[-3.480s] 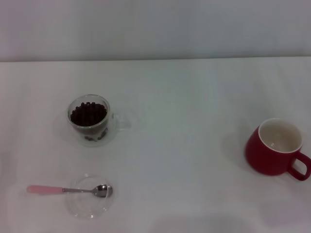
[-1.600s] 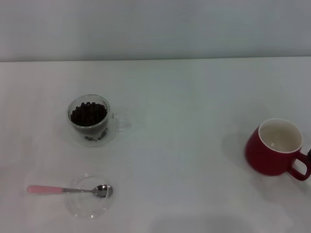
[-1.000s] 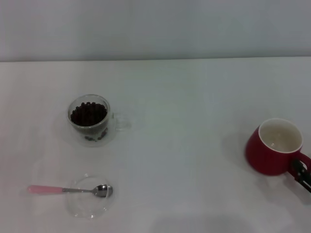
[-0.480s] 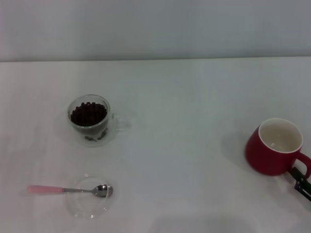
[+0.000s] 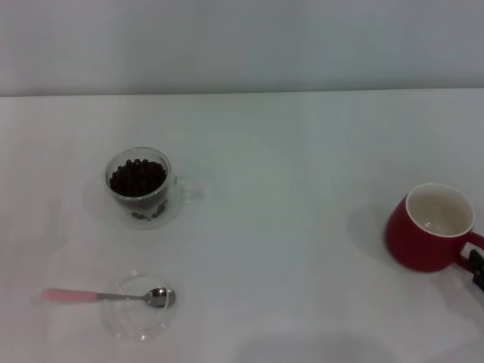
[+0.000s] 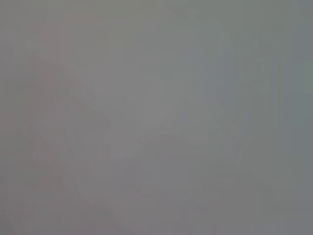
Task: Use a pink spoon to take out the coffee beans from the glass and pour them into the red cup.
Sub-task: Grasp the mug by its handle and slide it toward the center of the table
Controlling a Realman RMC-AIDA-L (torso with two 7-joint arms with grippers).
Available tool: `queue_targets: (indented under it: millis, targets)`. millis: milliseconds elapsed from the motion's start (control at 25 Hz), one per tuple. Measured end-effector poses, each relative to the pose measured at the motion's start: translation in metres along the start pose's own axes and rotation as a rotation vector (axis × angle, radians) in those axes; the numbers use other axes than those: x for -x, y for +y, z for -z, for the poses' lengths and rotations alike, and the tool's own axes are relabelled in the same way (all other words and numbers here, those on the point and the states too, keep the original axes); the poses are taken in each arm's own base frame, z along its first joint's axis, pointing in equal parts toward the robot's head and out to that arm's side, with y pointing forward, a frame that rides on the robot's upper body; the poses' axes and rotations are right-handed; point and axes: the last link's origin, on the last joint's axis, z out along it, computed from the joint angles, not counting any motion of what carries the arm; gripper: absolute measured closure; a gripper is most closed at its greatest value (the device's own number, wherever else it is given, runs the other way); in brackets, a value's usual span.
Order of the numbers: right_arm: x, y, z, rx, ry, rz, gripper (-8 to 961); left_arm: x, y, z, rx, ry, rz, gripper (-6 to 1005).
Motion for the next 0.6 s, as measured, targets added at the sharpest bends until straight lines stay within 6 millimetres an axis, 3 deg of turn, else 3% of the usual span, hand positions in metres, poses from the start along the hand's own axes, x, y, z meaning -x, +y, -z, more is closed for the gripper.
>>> queue_targets:
  millis: [320, 600]
  targets:
    - [0.003, -0.010, -0.004, -0.055, -0.014, 0.005, 257, 0.001, 0.002, 0.001, 0.010, -0.004, 0.002, 112]
    - [0.004, -0.011, -0.014, -0.059, 0.002, 0.007, 274, 0.002, 0.005, 0.001, 0.013, -0.010, 0.011, 112]
